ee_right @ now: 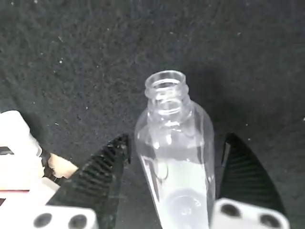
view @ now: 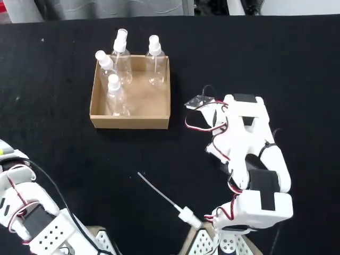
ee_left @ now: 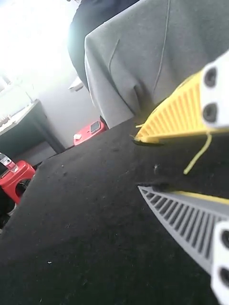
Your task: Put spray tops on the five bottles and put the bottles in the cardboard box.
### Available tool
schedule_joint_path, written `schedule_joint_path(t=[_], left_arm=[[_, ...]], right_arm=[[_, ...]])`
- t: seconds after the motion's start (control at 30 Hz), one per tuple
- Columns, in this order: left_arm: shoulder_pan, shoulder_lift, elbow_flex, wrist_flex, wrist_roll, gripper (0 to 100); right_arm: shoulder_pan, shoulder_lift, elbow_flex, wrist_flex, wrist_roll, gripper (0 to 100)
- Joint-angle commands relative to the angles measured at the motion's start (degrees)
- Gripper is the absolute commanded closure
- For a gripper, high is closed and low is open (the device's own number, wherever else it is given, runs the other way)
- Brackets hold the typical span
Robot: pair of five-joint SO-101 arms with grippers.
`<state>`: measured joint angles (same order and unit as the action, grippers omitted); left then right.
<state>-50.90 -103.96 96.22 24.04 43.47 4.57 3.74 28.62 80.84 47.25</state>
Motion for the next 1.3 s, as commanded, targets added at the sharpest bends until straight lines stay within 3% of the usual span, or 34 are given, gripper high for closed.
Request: schedule_joint_path(t=[0.0,0.27,0.87,1.27], left_arm=[[0.04,-0.35,1.19,0.18,-0.7,87],[0.04,-0.35,1.19,0.18,-0.7,87],[0.04,-0.35,1.19,0.18,-0.7,87],[0.13,-0.35,1.19,0.18,-0.7,87]], right_arm=[[1.58,0.13,-2.77,-0.44,0.53,73.9],[1.58,-0.13,-1.8,-0.62,0.53,87.6],[1.05,-19.91,-5.14,10.29,-0.09,90.3],[-4.84,-28.62,-8.22,5.71,-14.15,90.3]])
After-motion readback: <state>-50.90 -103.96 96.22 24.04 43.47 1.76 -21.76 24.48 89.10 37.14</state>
